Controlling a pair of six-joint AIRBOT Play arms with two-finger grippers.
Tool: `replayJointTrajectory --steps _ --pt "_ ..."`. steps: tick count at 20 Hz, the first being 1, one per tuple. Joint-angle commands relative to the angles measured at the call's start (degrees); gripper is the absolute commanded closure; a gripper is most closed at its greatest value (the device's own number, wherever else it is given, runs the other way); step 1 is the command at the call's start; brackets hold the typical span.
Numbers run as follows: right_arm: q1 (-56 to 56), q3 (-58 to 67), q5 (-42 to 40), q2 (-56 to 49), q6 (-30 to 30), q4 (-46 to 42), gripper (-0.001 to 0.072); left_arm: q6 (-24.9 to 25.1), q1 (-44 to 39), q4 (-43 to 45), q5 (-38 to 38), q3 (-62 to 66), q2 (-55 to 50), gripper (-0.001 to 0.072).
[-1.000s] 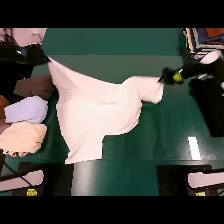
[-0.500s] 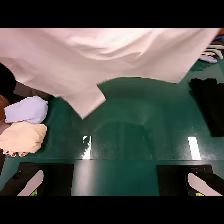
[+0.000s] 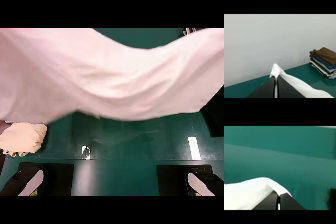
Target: Fold the shirts.
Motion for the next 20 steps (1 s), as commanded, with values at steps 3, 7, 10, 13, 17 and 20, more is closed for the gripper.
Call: replayJointTrajectory --steps 3,7,10,13,17,20 --pt "0.0 0.1 10.0 -15.0 3.7 -1.1 0.0701 -0.2 -0.8 -0.5 -4.7 -8.2 -12.6 0.0685" --pt "0.2 0.1 11.8 -31.2 4.1 -1.1 0.0701 0.0 -7.0 6.4 -4.4 -13.5 -28.2 0.0684" --pt "0.2 0.1 9.0 -40.7 4.0 -0.7 0.0701 -0.1 -9.9 11.8 -1.4 -13.8 -39.7 0.0683" --pt "0.1 0.1 5.5 -44.9 4.0 2.0 0.0692 -5.5 -9.1 12.5 -1.4 -13.8 -44.4 0.0439" --pt "-2.0 0.1 6.1 -44.0 0.8 8.0 0.0374 -7.5 -4.5 12.3 -11.3 -13.1 -42.8 0.0105" --pt "-2.8 0.0 9.9 -40.2 -1.2 8.5 0.0374 -7.1 -1.7 12.9 -16.2 -21.0 -35.8 0.0105"
